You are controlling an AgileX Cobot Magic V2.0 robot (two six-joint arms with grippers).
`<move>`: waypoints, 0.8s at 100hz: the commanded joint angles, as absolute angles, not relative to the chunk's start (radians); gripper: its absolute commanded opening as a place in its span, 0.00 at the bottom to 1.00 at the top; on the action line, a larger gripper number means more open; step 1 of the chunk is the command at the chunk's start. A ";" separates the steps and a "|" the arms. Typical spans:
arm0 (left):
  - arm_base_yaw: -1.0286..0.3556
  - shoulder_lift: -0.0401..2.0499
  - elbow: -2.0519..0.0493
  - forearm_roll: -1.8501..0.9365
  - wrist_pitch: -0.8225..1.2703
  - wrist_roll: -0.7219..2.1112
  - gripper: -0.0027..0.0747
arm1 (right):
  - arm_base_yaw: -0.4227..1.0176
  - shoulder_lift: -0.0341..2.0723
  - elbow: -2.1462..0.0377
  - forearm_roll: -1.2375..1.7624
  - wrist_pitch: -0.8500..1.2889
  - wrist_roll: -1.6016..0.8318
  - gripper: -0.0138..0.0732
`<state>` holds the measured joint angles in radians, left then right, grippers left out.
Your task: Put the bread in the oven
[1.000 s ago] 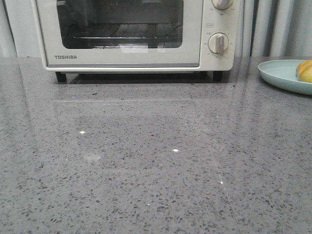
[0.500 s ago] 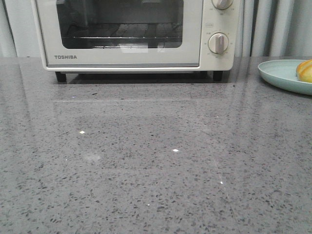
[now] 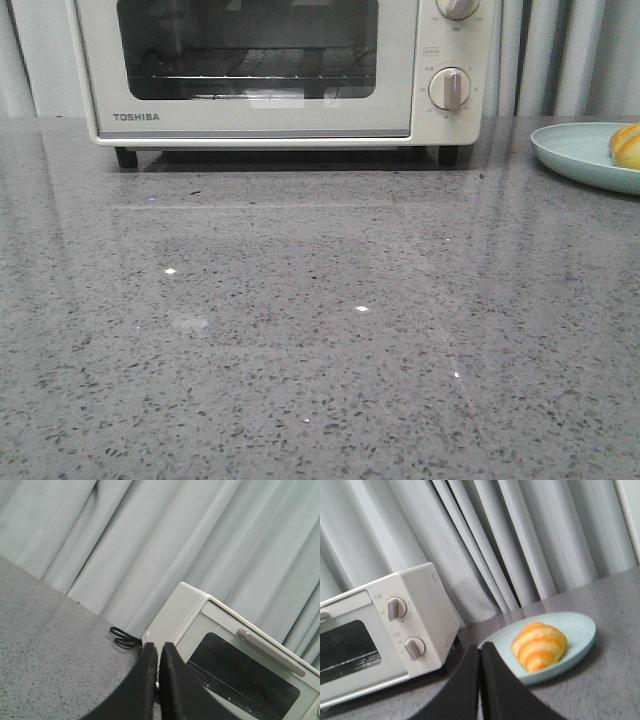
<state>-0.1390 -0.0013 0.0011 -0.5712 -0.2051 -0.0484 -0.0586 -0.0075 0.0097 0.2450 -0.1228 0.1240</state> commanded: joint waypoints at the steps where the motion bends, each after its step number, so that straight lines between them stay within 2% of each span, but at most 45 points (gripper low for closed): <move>1: -0.137 -0.030 0.021 -0.603 -0.280 -0.058 0.01 | -0.065 -0.028 0.035 0.281 -0.149 0.120 0.10; 11: -0.139 -0.024 -0.004 -0.662 -0.245 -0.064 0.01 | -0.065 -0.028 0.006 0.337 -0.142 0.120 0.10; 30: -0.181 0.131 -0.184 -0.512 0.070 -0.028 0.01 | -0.065 0.046 -0.166 0.275 0.061 0.099 0.10; 52: -0.319 0.508 -0.468 -0.451 0.076 0.253 0.01 | -0.065 0.256 -0.356 0.129 0.149 0.099 0.10; 80: -0.491 0.953 -0.791 -0.394 0.059 0.322 0.01 | -0.063 0.343 -0.413 0.129 0.149 0.099 0.10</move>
